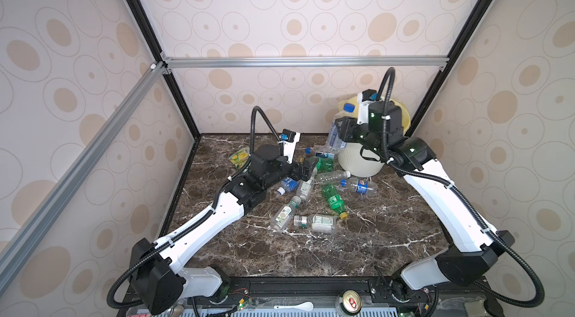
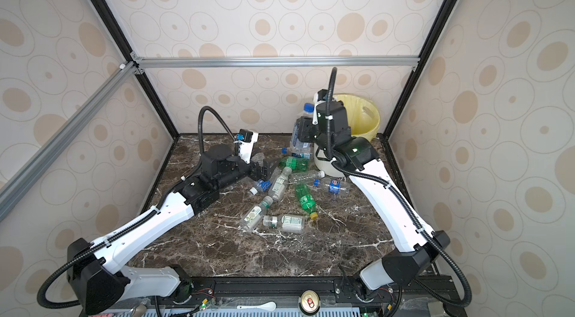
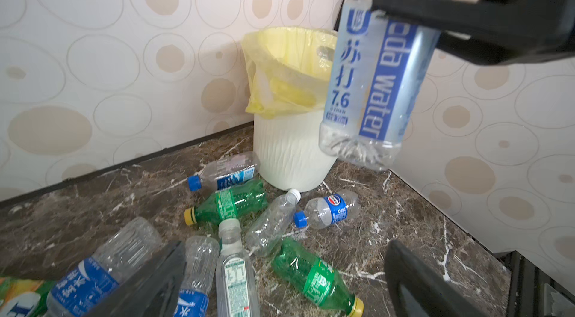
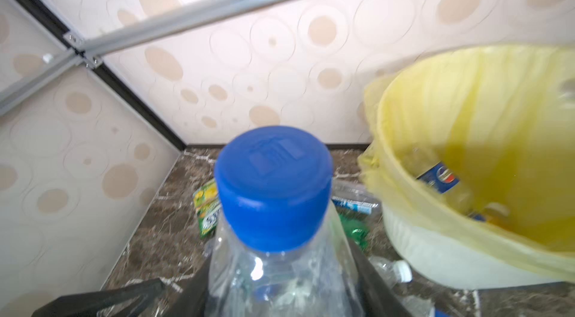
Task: Throw the plastic bottles in the bin
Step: 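Carry the bottle over the bin with the right gripper and release it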
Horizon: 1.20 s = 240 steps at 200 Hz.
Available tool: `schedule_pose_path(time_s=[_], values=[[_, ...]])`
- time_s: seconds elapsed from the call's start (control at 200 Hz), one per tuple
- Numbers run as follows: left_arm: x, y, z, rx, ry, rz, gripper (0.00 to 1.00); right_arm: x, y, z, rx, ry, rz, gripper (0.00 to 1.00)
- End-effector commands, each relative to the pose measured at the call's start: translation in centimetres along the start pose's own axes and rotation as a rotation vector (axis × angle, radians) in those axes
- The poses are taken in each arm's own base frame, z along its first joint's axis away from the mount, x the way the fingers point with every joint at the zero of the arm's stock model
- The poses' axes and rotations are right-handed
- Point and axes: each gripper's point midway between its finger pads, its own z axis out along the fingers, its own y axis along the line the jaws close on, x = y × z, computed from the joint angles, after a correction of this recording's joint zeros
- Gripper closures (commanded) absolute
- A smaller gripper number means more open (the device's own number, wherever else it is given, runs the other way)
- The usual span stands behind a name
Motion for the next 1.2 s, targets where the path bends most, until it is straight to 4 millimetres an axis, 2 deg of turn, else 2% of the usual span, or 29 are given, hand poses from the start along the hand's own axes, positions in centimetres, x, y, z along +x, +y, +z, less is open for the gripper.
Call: schedule_pose_path(time_s=[0.0, 0.12, 0.23, 0.295, 0.345, 0.405, 0.46, 0.535, 0.59, 0.645, 0.71, 0.805, 0.82, 0.975, 1.09, 1.195], values=[[-2.7, -1.3, 0.7, -0.001, -0.033, 0.108, 0.01, -4.0, -1.7, -2.5, 0.099, -0.129, -0.102, 0.56], [-5.1, -2.6, 2.1, 0.018, -0.067, 0.15, 0.01, -7.9, -2.2, -4.7, 0.15, -0.259, -0.161, 0.56], [-6.4, -3.5, 3.2, 0.031, -0.092, 0.177, 0.01, -10.8, -2.5, -6.5, 0.195, -0.361, -0.197, 0.56], [-7.0, -3.9, 3.6, 0.042, -0.107, 0.182, 0.01, -11.7, -2.9, -6.4, 0.221, -0.389, -0.212, 0.56], [-7.1, -4.1, 3.8, 0.051, -0.114, 0.181, 0.01, -12.1, -3.8, -5.5, 0.245, -0.383, -0.209, 0.56], [-6.8, -4.1, 4.2, 0.051, -0.111, 0.18, 0.01, -11.7, -5.8, -3.2, 0.286, -0.342, -0.19, 0.56], [-6.4, -3.9, 4.7, 0.046, -0.102, 0.182, 0.01, -10.9, -8.4, -0.1, 0.339, -0.286, -0.166, 0.55], [-5.8, -3.7, 5.2, 0.038, -0.085, 0.172, 0.01, -9.1, -11.8, 4.3, 0.411, -0.179, -0.165, 0.35], [-5.2, -3.5, 5.4, 0.029, -0.069, 0.16, 0.01, -8.4, -12.3, 5.7, 0.435, -0.109, -0.165, 0.22], [-4.4, -3.1, 5.5, 0.013, -0.053, 0.144, 0.01, -8.8, -12.5, 5.4, 0.461, -0.09, -0.141, 0.06], [-3.3, -2.8, 5.5, 0.005, -0.035, 0.136, 0.01, -9.1, -11.9, 4.9, 0.43, -0.092, -0.122, 0.0], [-1.9, -2.0, 5.5, -0.026, -0.011, 0.115, 0.01, -9.9, -11.0, 3.7, 0.37, -0.153, -0.107, 0.0], [-1.7, -1.9, 5.5, -0.029, -0.008, 0.111, 0.01, -9.4, -11.0, 3.8, 0.365, -0.144, -0.111, 0.0], [0.2, -0.4, 5.4, -0.103, 0.029, 0.066, 0.01, -9.3, -10.3, 1.7, 0.318, -0.17, -0.086, 0.0], [1.6, 1.1, 5.2, -0.179, 0.074, 0.044, 0.01, -7.9, -9.8, 0.8, 0.269, -0.144, -0.059, 0.0], [3.2, 2.1, 4.9, -0.237, 0.13, 0.019, 0.01, -5.5, -9.2, 0.2, 0.238, -0.111, -0.047, 0.0]])
